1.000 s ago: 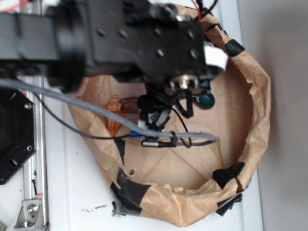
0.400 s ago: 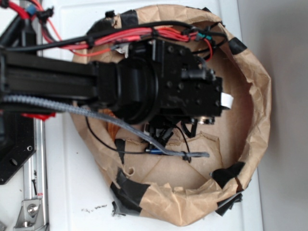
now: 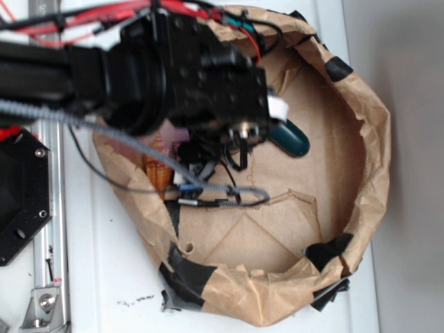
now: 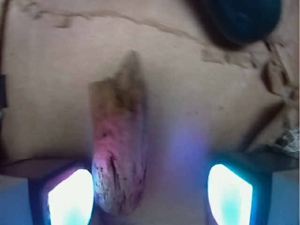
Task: Grab the wood chip.
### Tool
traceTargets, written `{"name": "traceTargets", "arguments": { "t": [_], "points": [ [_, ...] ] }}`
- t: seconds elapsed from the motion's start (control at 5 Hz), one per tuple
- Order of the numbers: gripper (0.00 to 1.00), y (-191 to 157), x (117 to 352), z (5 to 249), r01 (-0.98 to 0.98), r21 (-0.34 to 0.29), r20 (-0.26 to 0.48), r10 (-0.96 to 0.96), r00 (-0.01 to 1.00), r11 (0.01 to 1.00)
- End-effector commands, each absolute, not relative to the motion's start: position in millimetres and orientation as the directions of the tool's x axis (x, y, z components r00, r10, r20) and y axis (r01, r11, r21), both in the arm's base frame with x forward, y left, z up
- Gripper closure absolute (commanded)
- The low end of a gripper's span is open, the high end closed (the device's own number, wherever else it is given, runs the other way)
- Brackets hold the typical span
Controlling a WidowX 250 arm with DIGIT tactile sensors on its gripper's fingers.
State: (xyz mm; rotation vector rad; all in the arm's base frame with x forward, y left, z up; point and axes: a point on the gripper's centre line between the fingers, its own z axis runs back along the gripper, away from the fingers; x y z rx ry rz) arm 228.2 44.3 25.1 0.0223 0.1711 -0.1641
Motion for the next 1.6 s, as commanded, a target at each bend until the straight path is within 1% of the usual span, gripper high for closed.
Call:
{"name": "traceTargets", "arguments": {
  "t": [0.0, 0.6, 0.8, 1.0, 1.4],
  "points": [
    [0.00, 53.0, 227.9, 33.7, 0.167, 0.021, -0.123, -0.163, 0.979, 0.986],
    [0.00, 53.0, 227.9, 33.7, 0.167, 0.021, -0.123, -0.163, 0.979, 0.986],
    [0.16, 39.6, 236.9, 11.1, 0.213, 0.017, -0.108, -0.210, 0.972, 0.977],
    [1.00, 33.4, 238.4, 0.4, 0.241, 0.048, -0.144, -0.232, 0.962, 0.969],
    [1.00, 35.0, 237.9, 4.3, 0.233, 0.055, -0.151, -0.223, 0.963, 0.971]
  ]
}}
